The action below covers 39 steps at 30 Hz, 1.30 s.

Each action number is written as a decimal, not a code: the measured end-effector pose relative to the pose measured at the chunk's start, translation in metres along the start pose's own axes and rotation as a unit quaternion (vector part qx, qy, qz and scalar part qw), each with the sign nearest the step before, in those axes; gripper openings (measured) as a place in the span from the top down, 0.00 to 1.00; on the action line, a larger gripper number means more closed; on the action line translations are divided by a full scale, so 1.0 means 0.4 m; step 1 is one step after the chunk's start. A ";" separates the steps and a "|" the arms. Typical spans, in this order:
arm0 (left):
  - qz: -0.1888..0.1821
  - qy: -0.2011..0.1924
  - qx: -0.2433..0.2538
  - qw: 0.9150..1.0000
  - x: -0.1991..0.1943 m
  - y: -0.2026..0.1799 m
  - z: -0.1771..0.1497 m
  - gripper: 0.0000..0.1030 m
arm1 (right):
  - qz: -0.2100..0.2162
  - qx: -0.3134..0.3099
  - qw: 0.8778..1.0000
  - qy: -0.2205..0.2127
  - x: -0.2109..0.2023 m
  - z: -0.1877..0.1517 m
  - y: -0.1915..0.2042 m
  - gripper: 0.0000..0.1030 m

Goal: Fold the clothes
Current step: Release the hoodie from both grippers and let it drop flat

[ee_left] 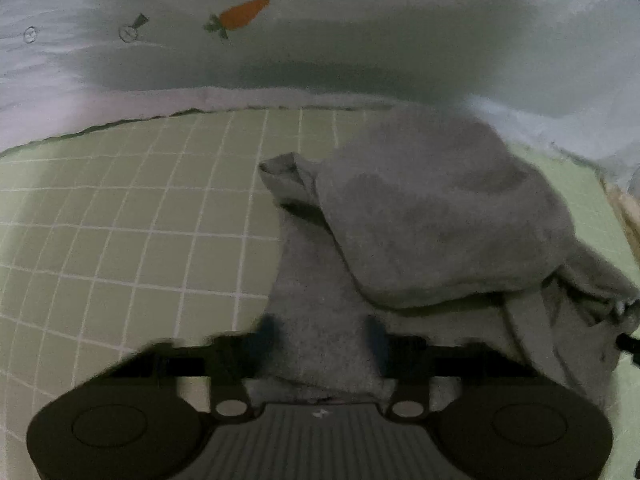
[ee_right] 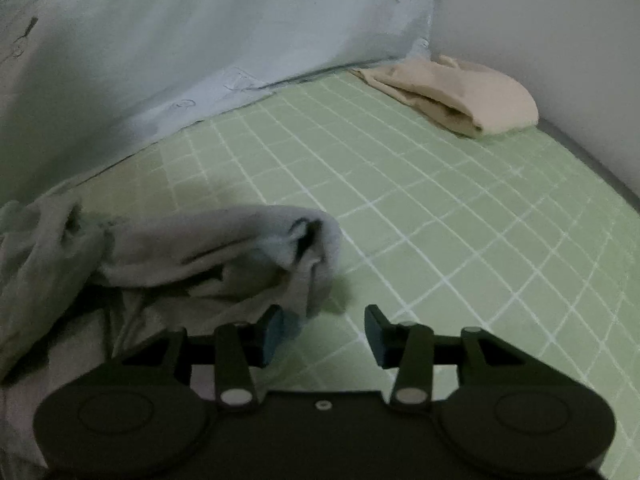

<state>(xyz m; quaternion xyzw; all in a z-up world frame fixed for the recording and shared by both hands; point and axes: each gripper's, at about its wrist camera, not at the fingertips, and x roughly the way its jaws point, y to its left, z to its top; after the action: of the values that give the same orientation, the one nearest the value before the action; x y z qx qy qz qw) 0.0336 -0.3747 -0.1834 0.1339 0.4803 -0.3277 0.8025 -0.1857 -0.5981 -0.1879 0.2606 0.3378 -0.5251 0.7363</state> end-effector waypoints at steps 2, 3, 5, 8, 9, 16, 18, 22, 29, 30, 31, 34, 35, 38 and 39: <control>0.009 0.003 0.005 1.000 0.007 -0.002 -0.001 0.98 | 0.006 -0.004 1.000 -0.006 -0.007 -0.006 0.004 0.55; 0.010 0.002 0.002 1.000 0.007 0.003 -0.002 1.00 | 0.007 -0.006 1.000 -0.009 -0.011 -0.004 0.009 0.55; 0.014 0.000 -0.004 1.000 0.002 0.017 -0.003 0.99 | 0.010 -0.010 1.000 -0.013 -0.010 0.000 0.010 0.53; 0.012 -0.010 -0.008 1.000 -0.009 0.036 -0.008 0.83 | 0.015 -0.014 1.000 -0.011 -0.011 -0.007 0.025 0.51; 0.006 -0.008 -0.011 1.000 -0.009 0.043 -0.009 0.60 | 0.017 -0.014 1.000 -0.010 -0.012 -0.008 0.030 0.51; 0.009 0.003 -0.025 1.000 0.009 0.052 -0.025 0.51 | 0.031 -0.022 0.999 -0.005 -0.024 -0.015 0.068 0.46; 0.003 0.010 -0.030 0.999 0.016 0.052 -0.027 0.72 | 0.036 -0.033 0.999 -0.007 -0.032 -0.020 0.081 0.45; 0.001 0.001 -0.042 0.999 -0.002 0.060 -0.015 0.86 | 0.040 -0.050 0.998 -0.002 -0.043 -0.039 0.095 0.45; 0.046 -0.076 -0.067 0.994 -0.128 0.141 0.044 0.92 | 0.043 -0.058 0.997 -0.002 -0.057 -0.051 0.106 0.45; 0.061 -0.091 -0.072 0.991 -0.155 0.165 0.053 0.92 | 0.044 -0.060 0.997 -0.004 -0.060 -0.051 0.108 0.45; 0.075 -0.106 -0.078 0.988 -0.181 0.190 0.063 0.92 | 0.045 -0.060 0.997 -0.005 -0.064 -0.051 0.109 0.45; 0.136 -0.145 -0.114 0.973 -0.257 0.284 0.085 0.93 | 0.048 -0.060 0.997 -0.006 -0.073 -0.054 0.110 0.45; 0.164 -0.157 -0.125 0.966 -0.280 0.317 0.087 0.93 | 0.048 -0.061 0.997 -0.007 -0.077 -0.056 0.109 0.45; 0.244 -0.176 -0.158 0.940 -0.335 0.409 0.086 0.91 | 0.047 -0.064 0.997 -0.008 -0.087 -0.060 0.102 0.45; 0.261 -0.172 -0.168 0.935 -0.342 0.431 0.081 0.90 | 0.046 -0.064 0.997 -0.007 -0.089 -0.063 0.098 0.45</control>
<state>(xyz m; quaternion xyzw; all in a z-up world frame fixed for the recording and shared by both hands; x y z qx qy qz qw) 0.1241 -0.2083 -0.0667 0.0595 0.3305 -0.0389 0.9411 -0.1618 -0.5458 -0.1752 0.2246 0.3530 -0.4699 0.7773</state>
